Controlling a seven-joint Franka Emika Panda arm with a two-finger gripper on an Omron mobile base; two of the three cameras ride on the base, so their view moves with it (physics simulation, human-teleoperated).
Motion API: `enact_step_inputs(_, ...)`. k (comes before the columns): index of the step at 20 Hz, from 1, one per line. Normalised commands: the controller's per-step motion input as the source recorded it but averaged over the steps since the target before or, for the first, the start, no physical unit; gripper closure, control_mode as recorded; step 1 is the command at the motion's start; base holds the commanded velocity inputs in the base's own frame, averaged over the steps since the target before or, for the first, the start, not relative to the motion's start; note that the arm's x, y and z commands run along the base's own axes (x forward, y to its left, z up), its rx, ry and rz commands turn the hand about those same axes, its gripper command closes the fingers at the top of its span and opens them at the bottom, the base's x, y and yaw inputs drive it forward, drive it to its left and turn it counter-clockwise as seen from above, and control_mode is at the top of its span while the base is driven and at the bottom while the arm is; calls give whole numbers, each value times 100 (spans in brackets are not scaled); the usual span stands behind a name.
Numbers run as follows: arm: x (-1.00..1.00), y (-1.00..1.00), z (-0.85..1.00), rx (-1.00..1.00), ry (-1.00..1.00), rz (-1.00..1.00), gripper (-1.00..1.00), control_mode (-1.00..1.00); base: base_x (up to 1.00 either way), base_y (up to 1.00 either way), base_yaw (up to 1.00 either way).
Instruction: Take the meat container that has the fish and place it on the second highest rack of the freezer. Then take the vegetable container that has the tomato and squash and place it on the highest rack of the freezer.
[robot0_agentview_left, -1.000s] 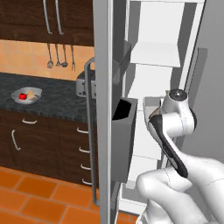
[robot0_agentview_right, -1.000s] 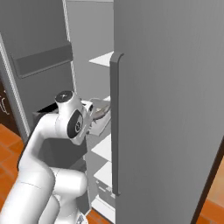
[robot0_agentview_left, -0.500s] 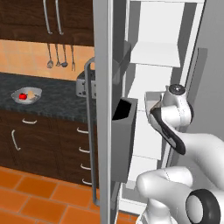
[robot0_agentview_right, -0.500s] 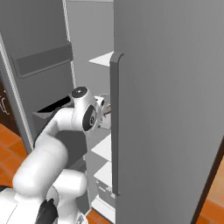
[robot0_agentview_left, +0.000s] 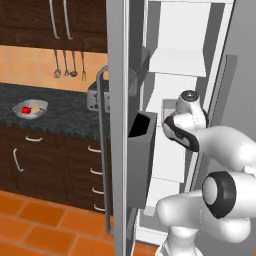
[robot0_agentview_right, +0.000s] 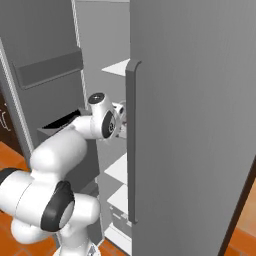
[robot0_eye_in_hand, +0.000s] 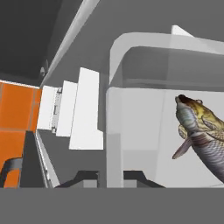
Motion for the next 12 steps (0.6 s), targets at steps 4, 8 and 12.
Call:
enact_step_inputs(4,74,-9,0,0,0,0,100,-100,0,0,0)
enact_step_inputs(8,69,-17,0,0,0,0,100,-100,0,0,0)
enact_step_inputs(12,68,-26,0,0,0,-2,100,-100,0,0,0)
